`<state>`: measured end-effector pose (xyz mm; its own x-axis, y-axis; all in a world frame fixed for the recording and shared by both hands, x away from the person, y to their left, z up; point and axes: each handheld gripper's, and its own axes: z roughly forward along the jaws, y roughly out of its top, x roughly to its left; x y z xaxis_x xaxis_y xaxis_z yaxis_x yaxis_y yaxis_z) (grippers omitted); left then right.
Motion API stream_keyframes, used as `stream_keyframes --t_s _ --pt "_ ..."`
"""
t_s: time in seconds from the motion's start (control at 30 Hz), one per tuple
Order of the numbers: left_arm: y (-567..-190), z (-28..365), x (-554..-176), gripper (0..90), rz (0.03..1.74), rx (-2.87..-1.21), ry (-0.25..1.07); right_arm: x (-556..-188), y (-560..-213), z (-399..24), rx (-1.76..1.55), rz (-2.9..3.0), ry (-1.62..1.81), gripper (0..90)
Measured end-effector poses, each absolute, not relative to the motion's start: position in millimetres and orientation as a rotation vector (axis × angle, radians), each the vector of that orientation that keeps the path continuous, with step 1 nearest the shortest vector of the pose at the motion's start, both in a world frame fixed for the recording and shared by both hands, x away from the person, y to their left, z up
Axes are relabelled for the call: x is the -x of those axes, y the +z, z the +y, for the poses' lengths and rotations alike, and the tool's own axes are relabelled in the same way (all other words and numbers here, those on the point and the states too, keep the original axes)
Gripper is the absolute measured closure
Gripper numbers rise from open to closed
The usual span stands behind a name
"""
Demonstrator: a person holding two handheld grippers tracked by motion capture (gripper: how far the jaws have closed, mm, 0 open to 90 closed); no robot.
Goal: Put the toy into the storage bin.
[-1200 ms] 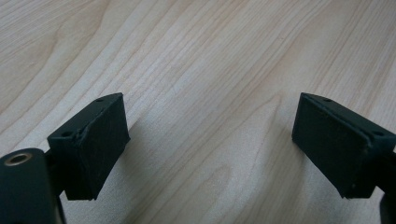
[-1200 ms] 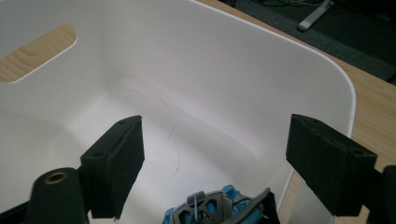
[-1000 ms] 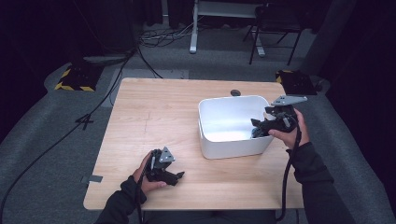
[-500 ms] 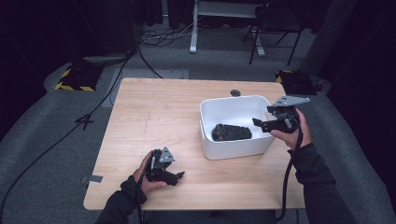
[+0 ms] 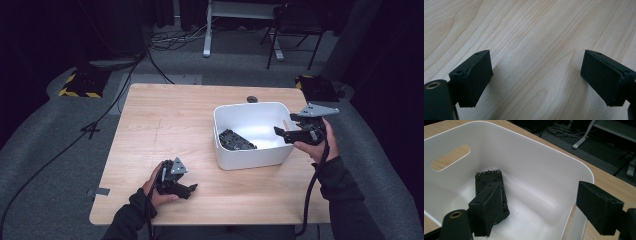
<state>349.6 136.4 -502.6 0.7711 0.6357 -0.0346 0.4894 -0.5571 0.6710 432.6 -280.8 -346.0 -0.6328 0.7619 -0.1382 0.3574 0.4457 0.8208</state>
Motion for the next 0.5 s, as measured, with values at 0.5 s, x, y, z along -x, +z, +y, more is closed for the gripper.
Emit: stream_keyframes --t_s 0.5 --pt "-502.7 136.4 -349.5 10.7 0.835 -2.275 0.276 -412.9 -344.4 -296.7 -0.914 2.174 1.089 21.5"
